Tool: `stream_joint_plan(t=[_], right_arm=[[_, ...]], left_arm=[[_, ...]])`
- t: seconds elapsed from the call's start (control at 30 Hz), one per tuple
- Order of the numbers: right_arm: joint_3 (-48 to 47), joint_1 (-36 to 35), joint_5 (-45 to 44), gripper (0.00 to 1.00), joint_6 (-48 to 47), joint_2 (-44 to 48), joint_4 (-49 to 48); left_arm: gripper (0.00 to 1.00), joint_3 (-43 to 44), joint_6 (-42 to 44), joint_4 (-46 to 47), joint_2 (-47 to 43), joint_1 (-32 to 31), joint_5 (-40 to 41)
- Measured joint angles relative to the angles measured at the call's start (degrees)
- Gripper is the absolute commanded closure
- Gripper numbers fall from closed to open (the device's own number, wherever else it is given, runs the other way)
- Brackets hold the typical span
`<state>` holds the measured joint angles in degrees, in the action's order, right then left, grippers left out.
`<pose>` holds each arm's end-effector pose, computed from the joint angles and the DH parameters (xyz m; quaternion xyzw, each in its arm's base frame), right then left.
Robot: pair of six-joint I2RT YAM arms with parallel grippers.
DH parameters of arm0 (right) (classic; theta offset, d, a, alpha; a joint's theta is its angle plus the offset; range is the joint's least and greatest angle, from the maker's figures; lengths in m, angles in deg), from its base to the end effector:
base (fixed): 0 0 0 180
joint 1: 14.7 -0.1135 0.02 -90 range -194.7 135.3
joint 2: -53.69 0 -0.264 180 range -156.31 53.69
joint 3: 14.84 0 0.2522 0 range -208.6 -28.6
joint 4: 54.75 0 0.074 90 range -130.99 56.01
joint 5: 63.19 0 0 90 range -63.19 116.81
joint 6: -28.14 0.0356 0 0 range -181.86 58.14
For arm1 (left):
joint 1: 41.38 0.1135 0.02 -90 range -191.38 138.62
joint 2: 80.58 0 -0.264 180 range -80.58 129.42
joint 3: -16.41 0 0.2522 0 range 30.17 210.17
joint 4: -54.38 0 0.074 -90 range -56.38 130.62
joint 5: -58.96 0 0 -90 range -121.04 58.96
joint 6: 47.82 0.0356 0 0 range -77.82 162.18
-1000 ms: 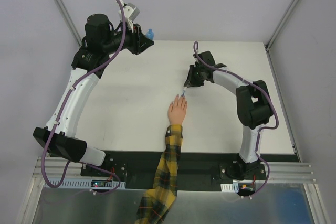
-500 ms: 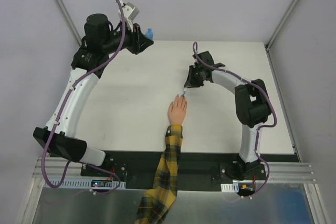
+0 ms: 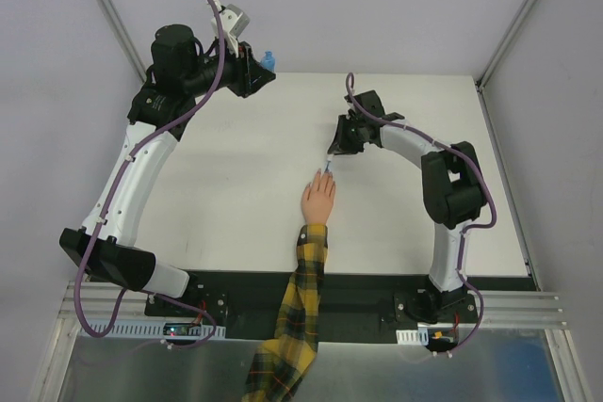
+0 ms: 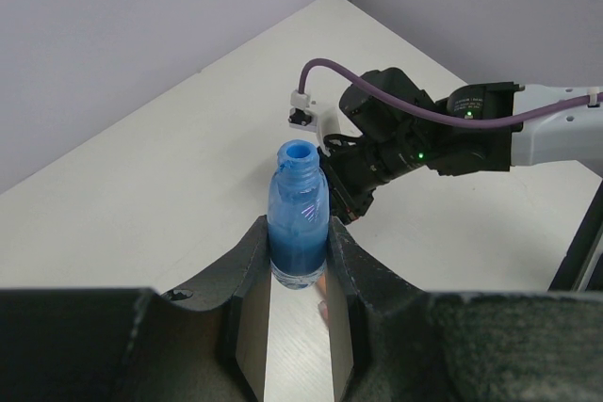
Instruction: Paint the nails
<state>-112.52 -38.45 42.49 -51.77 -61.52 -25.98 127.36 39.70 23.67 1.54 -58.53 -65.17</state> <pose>0.4059 0.1891 0.1981 -0.1598 0.9069 0.2284 0.3159 0.2886 -0.1100 0.4932 0.2901 0.6553 -0.3211 0.6191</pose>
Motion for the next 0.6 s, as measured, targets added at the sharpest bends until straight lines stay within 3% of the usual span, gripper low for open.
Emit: stream_joint_plan(t=[0.6], right_arm=[[-1.92,-0.72,-4.33,0.99,-0.07,-0.94,4.13]], left_arm=[[1.00,0.00,-0.02,0.04,0.00,0.00,0.00]])
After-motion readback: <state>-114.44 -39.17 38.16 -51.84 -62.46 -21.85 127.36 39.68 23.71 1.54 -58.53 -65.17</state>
